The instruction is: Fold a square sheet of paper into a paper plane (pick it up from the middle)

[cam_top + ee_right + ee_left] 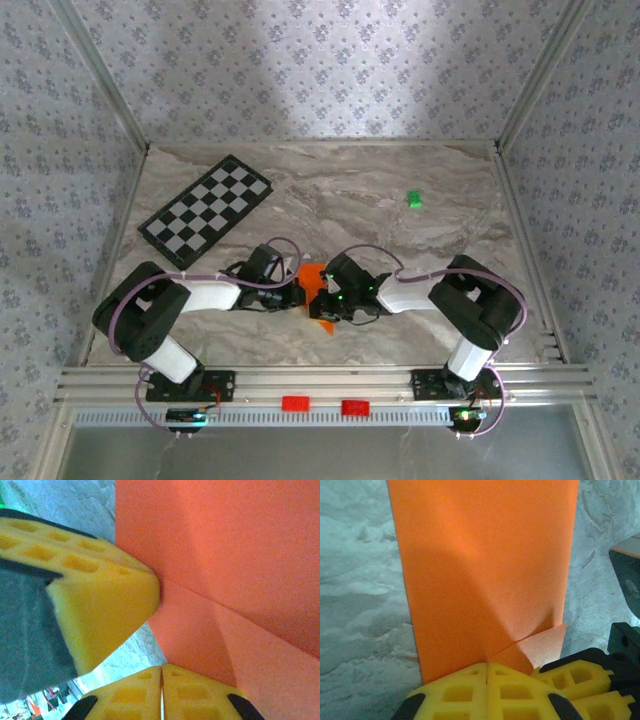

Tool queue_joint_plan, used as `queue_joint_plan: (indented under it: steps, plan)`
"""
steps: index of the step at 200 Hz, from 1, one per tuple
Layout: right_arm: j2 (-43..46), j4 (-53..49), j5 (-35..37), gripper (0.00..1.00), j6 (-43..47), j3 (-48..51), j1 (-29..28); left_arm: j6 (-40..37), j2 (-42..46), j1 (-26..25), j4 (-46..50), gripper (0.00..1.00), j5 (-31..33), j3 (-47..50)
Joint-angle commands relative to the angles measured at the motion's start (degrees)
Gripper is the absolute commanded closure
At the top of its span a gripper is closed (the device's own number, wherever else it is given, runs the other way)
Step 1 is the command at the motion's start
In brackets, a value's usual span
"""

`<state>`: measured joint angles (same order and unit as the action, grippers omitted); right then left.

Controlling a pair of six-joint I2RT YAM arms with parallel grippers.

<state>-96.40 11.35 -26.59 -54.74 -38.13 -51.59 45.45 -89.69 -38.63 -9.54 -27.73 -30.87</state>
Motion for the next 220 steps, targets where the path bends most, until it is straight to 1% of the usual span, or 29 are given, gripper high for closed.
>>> queue_joint_plan:
  steps: [1, 18, 43, 87, 109, 131, 149, 173, 187, 204, 220]
  plan:
    - [2.69, -2.66, -0.46, 0.88, -1.22, 3.36, -1.1, -1.15, -3.47, 0.16, 5.42, 1.0, 5.44, 1.65]
    - [4.7, -5.71, 0.59, 0.88, -0.57, 5.02, -1.06, -1.14, -3.67, 0.27, 5.16, 1.0, 5.46, 1.86]
    - [7.33, -3.18, 0.9, 0.88, -2.36, 10.16, -0.8, -1.05, -3.76, 0.25, 5.15, 1.0, 5.53, 2.15]
    - [13.11, -3.94, 0.88, 0.87, -2.07, 15.78, -0.72, -0.88, -3.95, 0.23, 5.06, 1.0, 5.58, 2.13]
    - [16.26, -7.56, 1.15, 0.87, -0.46, 16.43, -0.7, 0.3, -3.92, 0.36, 4.69, 1.0, 5.51, 2.21]
    - [20.54, -12.57, 3.14, 0.86, 1.52, 15.53, -0.31, 3.66, -3.55, 0.63, 2.9, 1.0, 4.97, 2.82]
    - [25.03, -18.14, 7.44, 0.85, 2.9, 13.43, 0.36, 6.13, -2.49, 0.65, 1.97, 1.0, 4.87, 3.16]
    - [29.75, -22.91, 12.3, 0.79, 3.68, 11.73, 3.08, 11.59, 0.34, -0.16, -0.51, 1.0, 5.8, 4.61]
    - [30.91, -23.21, 13.1, 0.71, 4.61, 11.14, 5.43, 15.24, 3.0, -1.31, -1.16, 1.0, 7.56, 5.43]
    - [30.09, -20.99, 13.0, 0.62, 5.68, 10.19, 7.6, 19.16, 7.03, -2.97, -0.4, 0.99, 11.17, 6.29]
    - [27.69, -18.37, 11.94, 0.6, 6.35, 8.98, 8.45, 20.97, 11.14, -4.61, -1.08, 0.96, 13.32, 6.95]
